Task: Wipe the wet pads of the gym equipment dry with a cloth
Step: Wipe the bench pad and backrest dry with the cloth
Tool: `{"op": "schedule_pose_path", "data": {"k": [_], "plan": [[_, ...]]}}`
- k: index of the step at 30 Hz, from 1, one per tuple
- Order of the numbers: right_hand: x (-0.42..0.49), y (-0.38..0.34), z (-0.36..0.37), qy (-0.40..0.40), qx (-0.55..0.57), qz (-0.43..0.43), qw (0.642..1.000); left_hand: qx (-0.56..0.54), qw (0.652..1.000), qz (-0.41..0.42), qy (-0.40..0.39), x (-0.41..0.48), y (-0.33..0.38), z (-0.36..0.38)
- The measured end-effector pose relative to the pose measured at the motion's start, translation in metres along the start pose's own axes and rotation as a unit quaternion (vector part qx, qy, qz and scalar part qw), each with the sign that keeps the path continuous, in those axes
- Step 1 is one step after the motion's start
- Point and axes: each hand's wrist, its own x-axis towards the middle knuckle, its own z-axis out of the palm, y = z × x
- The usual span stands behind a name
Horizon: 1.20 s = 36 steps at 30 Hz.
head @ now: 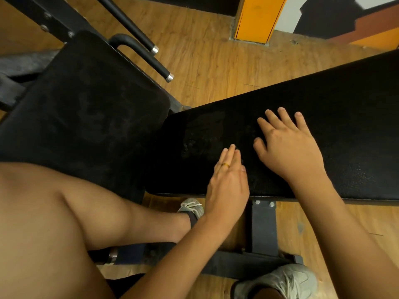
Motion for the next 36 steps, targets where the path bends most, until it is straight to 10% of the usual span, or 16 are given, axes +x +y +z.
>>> {"op": "schedule_pose_path", "data": {"k": [26,36], "plan": [[0.001,-0.001,0.002,0.0,-0.008,0.006,1.0,-0.012,0.997,-0.023,-0.068,0.169,-0.01,-0.003],[0.001,-0.001,0.002,0.0,0.0,0.013,1.0,-0.039,0.997,0.036,-0.06,0.083,-0.022,-0.005]]}}
